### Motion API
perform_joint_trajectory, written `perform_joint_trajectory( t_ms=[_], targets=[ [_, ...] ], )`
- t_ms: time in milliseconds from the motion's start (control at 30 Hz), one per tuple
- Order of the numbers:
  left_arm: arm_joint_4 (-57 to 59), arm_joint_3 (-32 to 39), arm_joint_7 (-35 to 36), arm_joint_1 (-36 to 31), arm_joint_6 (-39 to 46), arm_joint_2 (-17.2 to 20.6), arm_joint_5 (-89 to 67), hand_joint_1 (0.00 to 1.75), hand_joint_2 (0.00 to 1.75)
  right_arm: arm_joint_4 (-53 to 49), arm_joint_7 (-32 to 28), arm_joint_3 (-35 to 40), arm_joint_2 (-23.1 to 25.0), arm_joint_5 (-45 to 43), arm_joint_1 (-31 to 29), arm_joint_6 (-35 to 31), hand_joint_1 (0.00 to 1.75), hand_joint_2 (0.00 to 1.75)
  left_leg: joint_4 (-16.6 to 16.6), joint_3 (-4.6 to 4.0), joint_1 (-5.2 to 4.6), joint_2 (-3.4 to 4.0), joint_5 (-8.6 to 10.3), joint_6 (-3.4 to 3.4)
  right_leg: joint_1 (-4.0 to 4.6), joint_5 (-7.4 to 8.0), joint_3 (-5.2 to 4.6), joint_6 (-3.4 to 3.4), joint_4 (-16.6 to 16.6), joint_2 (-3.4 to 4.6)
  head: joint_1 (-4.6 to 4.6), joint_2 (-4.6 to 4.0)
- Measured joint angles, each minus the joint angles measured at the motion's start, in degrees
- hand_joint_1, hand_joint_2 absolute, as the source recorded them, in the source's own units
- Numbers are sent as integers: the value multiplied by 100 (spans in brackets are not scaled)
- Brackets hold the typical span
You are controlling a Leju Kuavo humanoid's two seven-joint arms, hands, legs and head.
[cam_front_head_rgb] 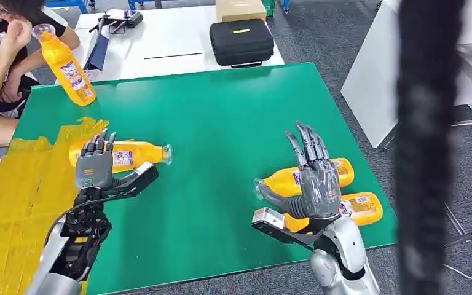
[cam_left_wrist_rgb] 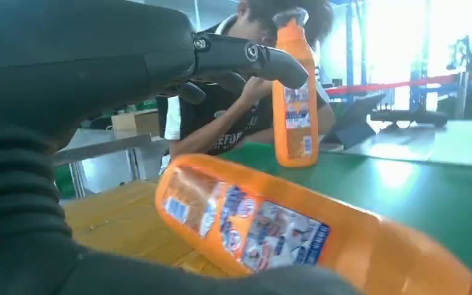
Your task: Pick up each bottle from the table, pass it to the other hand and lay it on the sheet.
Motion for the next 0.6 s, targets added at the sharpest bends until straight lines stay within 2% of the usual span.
perform_joint_trajectory(
  t_ms=[100,133,233,333,467,600],
  targets=[
    [-230,81,-257,91,92,-37,300,0,0,0,11,-31,0,44,1,4,0,175,0,0,0,0,0,0,0,0,0,0,0,0,-2,0],
    [-369,121,-575,164,151,-70,688,0,175,0,24,-53,0,94,2,13,0,175,0,1,0,0,0,0,0,0,0,0,0,0,-2,0],
    [-1116,140,-1658,479,13,-175,2546,0,175,0,24,-195,-11,241,-19,116,0,175,0,-1,0,1,0,0,1,0,0,0,0,0,0,0],
    [-2001,112,-2276,776,-396,-230,4150,0,175,9,61,-398,-101,497,-130,429,0,175,0,-1,0,9,-3,1,0,0,-1,0,-1,4,0,0],
    [-2709,109,-2643,1017,-686,-238,5034,0,175,120,157,-652,-385,774,-377,980,0,175,0,-2,-2,0,-3,3,-1,-1,1,1,-2,1,0,0],
    [-2916,109,-2811,1072,-791,-238,5265,0,175,522,11,-883,-771,757,-751,1741,0,175,0,-2,-2,-4,3,10,-2,6,3,9,-2,1,-2,0]
  ],
)
